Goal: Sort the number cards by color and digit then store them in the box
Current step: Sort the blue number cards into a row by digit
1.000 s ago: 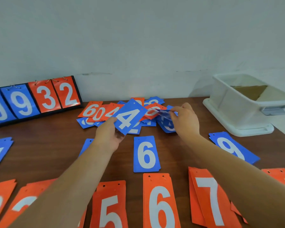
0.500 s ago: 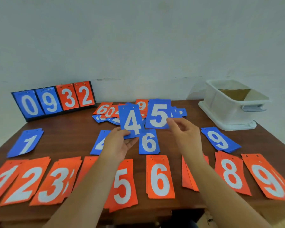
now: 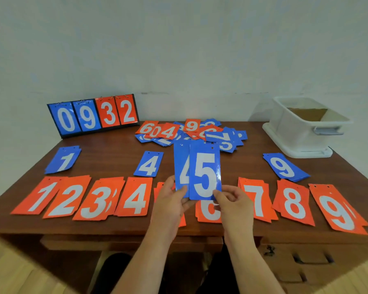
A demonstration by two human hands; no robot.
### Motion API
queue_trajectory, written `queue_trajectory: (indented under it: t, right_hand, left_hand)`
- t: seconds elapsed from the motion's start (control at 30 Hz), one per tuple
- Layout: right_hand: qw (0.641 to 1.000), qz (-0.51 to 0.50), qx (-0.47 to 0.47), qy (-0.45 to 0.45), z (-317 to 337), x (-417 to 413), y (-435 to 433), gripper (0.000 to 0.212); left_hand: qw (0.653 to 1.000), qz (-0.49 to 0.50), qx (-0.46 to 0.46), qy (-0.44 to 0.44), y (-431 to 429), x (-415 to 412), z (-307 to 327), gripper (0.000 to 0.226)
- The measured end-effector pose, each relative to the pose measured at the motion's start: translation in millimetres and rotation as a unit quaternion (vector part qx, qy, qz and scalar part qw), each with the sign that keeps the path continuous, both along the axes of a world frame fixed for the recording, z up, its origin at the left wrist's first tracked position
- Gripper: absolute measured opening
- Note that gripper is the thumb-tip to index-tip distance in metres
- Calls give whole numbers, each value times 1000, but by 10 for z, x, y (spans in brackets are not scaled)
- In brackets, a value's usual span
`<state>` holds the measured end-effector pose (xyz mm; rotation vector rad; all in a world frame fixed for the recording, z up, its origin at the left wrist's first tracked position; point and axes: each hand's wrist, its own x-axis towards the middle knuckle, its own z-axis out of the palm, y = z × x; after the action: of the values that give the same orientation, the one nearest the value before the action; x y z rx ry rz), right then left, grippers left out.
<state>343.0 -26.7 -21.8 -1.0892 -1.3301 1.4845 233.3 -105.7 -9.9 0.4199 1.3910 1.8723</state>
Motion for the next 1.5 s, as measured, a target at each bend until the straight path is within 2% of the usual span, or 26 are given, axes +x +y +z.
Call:
queue_trajectory:
  t: [0.13,0.27,0.37,0.53,0.63,0.73,0.83,0.93,1.0,1.13,1.3,1.4,1.5]
  right_hand:
    - [999,40,-1,-13,47,-83,-88,9]
    - [997,69,-12,-18,110,-234,-176,9]
    - [996,91,-10,-9,228,-406,-239,15]
    - [983,160,56,-65,383,-834,-341,7]
    - [976,180,83,-92,413,-1090,-384,8]
    - [972,209,56,-88,372,-1320,-392,9]
    - [964,244,40,-100,338,-1551,-409,26]
    - [954,285,7,-91,365,-1765,-416,9]
    - [949,301,-28,-87,389,-1905,-398,8]
    - [946,291,14,-140,363,-2128,-216,22]
    - [956,195,81,-205,181,-2331,332,22]
    - [932,169,119,-296,37,-2478,552,21]
    - [902,192,108,-371,-98,-2592,676,23]
  left_hand:
    - [1000,6,-4,11,-76,11,-17,18]
    - [996,36,-33,78,-200,-139,4,30]
    - [996,46,-22,73,-352,-316,38,28]
    - [993,78,-42,79,-594,-667,51,23]
    - [987,112,-62,96,-706,-902,66,29]
    - [982,130,-75,114,-805,-1126,74,30]
    - [976,133,-92,145,-871,-1346,57,25]
    - [969,140,-122,161,-887,-1608,38,25]
    - [961,152,-153,171,-862,-1794,23,27]
    - [947,176,-193,189,-754,-2142,-8,21]
    - [931,241,-214,171,-620,-2670,-79,17]
    - [908,230,-276,215,-462,-2880,-113,20]
    - [891,191,-321,257,-283,-2980,-150,23]
